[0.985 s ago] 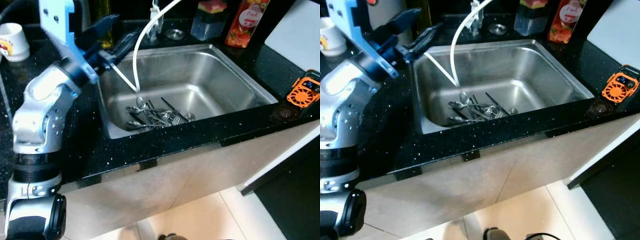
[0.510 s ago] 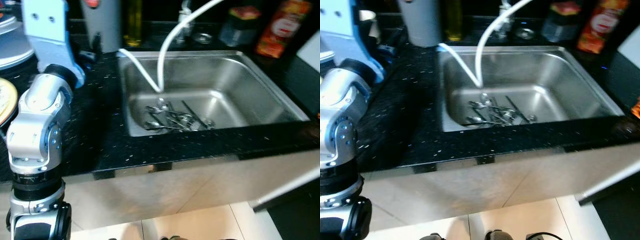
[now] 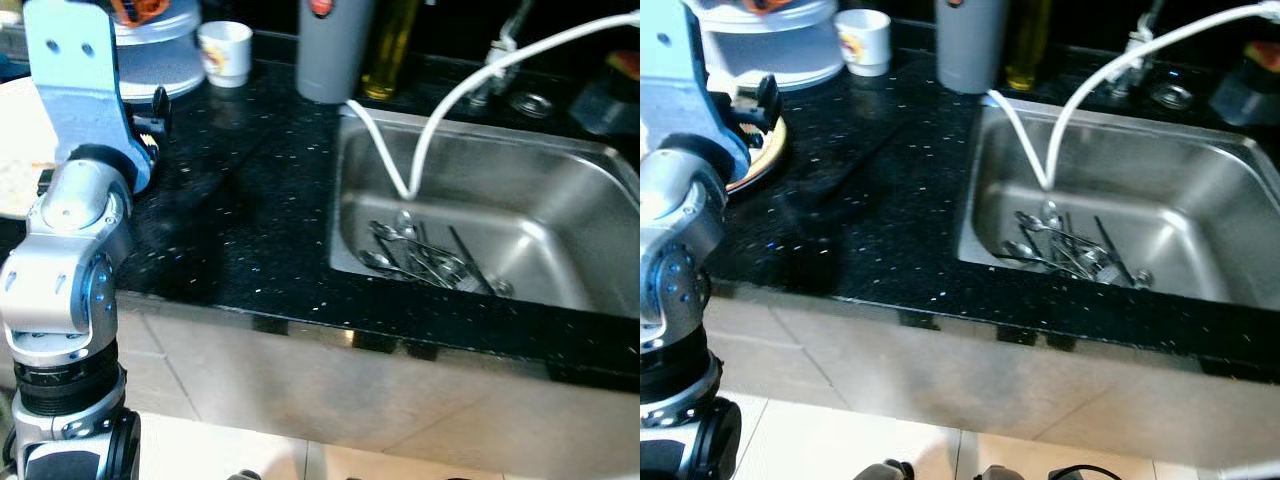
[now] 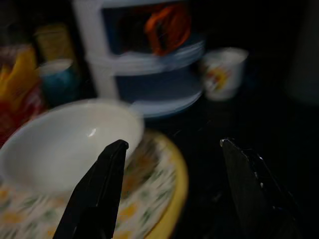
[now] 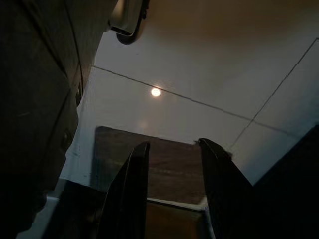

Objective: Kitchen organization

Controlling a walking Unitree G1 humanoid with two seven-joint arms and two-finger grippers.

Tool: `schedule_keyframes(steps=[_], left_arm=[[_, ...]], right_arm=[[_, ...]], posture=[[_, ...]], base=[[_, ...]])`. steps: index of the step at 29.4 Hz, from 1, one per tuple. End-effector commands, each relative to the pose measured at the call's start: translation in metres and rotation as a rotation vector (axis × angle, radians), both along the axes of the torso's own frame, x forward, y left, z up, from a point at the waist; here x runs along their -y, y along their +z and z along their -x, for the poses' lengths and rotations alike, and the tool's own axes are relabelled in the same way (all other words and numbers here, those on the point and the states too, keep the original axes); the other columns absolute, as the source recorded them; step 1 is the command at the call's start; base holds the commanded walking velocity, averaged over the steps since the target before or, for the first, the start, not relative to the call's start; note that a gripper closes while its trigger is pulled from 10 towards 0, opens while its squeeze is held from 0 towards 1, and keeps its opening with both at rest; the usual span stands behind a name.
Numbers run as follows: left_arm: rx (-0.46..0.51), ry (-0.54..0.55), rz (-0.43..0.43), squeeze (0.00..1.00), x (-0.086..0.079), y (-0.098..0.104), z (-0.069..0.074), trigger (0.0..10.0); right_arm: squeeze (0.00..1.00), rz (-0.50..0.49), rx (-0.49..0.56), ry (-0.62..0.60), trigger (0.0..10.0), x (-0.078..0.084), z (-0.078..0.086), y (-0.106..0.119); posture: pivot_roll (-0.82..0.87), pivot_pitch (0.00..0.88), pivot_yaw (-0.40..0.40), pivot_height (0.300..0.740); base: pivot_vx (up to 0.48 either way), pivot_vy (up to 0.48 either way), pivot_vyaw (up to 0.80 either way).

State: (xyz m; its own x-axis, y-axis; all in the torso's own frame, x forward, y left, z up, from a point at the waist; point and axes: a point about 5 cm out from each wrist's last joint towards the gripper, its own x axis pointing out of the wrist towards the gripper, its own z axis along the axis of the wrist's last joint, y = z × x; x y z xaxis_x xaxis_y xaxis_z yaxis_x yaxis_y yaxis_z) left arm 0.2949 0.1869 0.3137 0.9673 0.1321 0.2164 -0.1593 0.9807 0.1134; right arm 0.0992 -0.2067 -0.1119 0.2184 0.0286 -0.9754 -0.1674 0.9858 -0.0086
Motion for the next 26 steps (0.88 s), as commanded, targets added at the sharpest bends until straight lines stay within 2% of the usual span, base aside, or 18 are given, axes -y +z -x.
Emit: schedule_keyframes(steps=[1, 4, 9, 13, 15, 19, 25, 26], left_arm=[[-0.054, -0.011, 0.006, 0.0, 0.001, -0.01, -0.003, 10.0], [-0.118, -0.108, 0.025, 0.0, 0.013, -0.024, -0.017, 10.0], [-0.123, -0.173, 0.006, 0.0, 0.019, -0.026, -0.026, 10.0], [-0.114, -0.209, 0.0, 0.0, 0.021, -0.023, -0.031, 10.0], [-0.082, -0.278, 0.009, 0.0, 0.02, -0.015, -0.042, 10.0], [-0.074, -0.302, -0.002, 0.0, 0.018, -0.012, -0.05, 10.0], [-0.1, -0.339, -0.017, 0.0, 0.018, -0.015, -0.064, 10.0], [-0.135, -0.364, -0.021, 0.0, 0.018, -0.022, -0.073, 10.0]], right_arm=[[0.0, -0.02, 0.084, 0.008, 10.0, -0.007, -0.024, 0.006], [0.0, -0.018, 0.093, -0.014, 10.0, -0.008, -0.025, 0.005], [0.0, -0.014, 0.099, -0.051, 10.0, -0.008, -0.024, 0.005], [0.0, -0.013, 0.097, -0.052, 10.0, -0.008, -0.024, 0.005], [0.0, -0.01, 0.095, -0.057, 10.0, -0.006, -0.024, 0.005], [0.0, -0.006, 0.091, -0.061, 10.0, -0.004, -0.023, 0.005], [0.0, 0.009, 0.079, -0.069, 10.0, 0.003, -0.017, 0.005], [0.0, 0.024, 0.069, -0.079, 10.0, 0.008, -0.012, 0.004]], posture=[[0.17, 0.119, -0.088, 0.74], [0.15, 0.112, -0.082, 0.74], [0.14, 0.112, -0.081, 0.74], [0.14, 0.113, -0.081, 0.74], [0.12, 0.118, -0.08, 0.74], [0.11, 0.125, -0.079, 0.74], [0.08, 0.134, -0.078, 0.74], [0.07, 0.133, -0.065, 0.74]], base=[[0.0, 0.0, 0.77], [0.0, 0.0, 0.77], [0.0, 0.0, 0.0], [0.0, 0.0, 0.0], [0.0, 0.0, 0.0], [0.0, 0.0, 0.0], [0.0, 0.0, 0.0], [0.0, 0.0, 0.0]])
